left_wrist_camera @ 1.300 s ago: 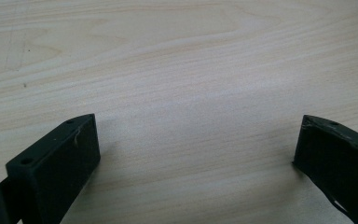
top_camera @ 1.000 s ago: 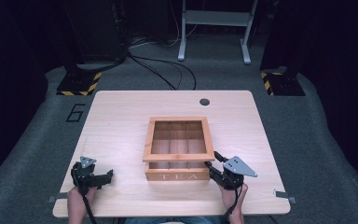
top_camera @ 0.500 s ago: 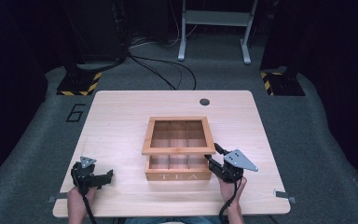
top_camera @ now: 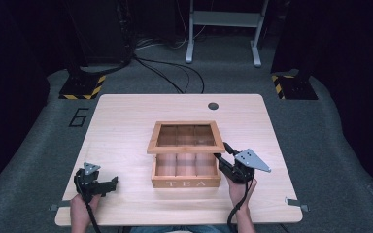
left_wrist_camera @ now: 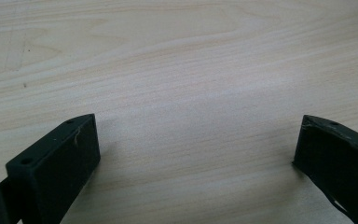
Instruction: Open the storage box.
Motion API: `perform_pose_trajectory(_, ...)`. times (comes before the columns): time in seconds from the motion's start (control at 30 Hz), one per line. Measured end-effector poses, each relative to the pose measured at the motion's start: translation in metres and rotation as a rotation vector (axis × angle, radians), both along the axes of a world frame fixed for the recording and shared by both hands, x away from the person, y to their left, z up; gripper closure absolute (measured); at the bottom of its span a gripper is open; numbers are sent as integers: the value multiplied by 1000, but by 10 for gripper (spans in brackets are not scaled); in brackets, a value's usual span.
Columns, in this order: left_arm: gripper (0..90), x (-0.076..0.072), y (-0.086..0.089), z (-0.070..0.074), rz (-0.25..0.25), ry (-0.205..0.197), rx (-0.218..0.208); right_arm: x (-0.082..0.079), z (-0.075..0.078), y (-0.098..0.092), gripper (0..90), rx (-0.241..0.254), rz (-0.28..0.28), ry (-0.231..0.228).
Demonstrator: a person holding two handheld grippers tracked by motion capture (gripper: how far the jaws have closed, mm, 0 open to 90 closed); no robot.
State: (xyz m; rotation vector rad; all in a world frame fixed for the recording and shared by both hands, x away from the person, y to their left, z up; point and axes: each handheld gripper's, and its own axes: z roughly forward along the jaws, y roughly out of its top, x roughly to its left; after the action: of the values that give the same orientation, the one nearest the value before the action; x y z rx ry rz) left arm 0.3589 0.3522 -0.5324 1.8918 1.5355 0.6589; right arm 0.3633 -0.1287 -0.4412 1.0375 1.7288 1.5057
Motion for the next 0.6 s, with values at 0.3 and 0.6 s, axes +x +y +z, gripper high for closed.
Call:
perform_pose_trajectory(0.3, 0, 0, 0, 0, 0, 0, 1, 10, 18, 0, 567, 33, 2, 48)
perform_pose_trajectory(0.6, 0, 0, 0, 0, 0, 0, 0, 21, 37, -1, 567, 35, 7, 95)
